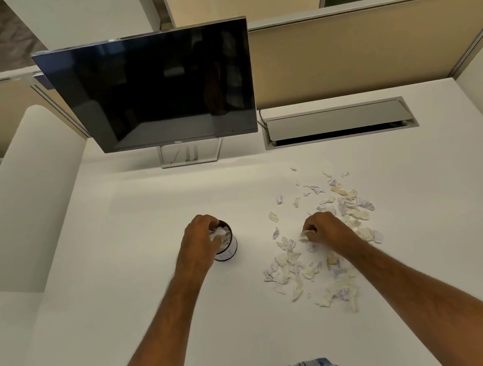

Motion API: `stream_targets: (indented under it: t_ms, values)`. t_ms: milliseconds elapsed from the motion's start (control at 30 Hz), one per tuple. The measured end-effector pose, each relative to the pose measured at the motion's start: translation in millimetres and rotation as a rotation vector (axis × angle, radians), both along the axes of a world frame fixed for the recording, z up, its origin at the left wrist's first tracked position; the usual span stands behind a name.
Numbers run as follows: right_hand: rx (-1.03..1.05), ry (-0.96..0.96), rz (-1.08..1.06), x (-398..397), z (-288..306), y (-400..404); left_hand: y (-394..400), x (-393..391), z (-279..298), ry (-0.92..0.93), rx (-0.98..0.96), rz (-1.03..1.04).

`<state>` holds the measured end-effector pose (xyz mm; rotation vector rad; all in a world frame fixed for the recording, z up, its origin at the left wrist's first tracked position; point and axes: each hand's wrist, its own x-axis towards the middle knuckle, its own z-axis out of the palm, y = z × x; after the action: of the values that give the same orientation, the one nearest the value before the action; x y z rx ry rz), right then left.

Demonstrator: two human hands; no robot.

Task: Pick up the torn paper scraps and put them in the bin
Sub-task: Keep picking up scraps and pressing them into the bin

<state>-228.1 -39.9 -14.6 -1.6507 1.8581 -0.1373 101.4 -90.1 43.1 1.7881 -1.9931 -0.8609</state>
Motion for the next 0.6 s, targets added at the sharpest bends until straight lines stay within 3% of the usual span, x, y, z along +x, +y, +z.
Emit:
stream_targets:
  t_ms: [133, 300, 400, 600]
  values:
    - [-0.08, -0.346, -0.201, 28.3, 35.7, 2.3, 2.9, 10.2, 7.0, 0.11, -0.015, 0.129]
    - [-0.126, -0.656, -0.221, 88.4, 75.8, -14.3, 12.1, 23.7, 13.3, 0.235, -0.049, 0.239]
    - [-0.138, -0.643, -0.123, 126.2, 84.6, -29.5, 17.2, 31.4, 14.0, 0.255, -0.054, 0.239]
    - [-0.18, -0.38, 0.16, 176.6, 86.8, -47.6, 24.5, 48.4, 8.8, 0.272, -0.043, 0.24]
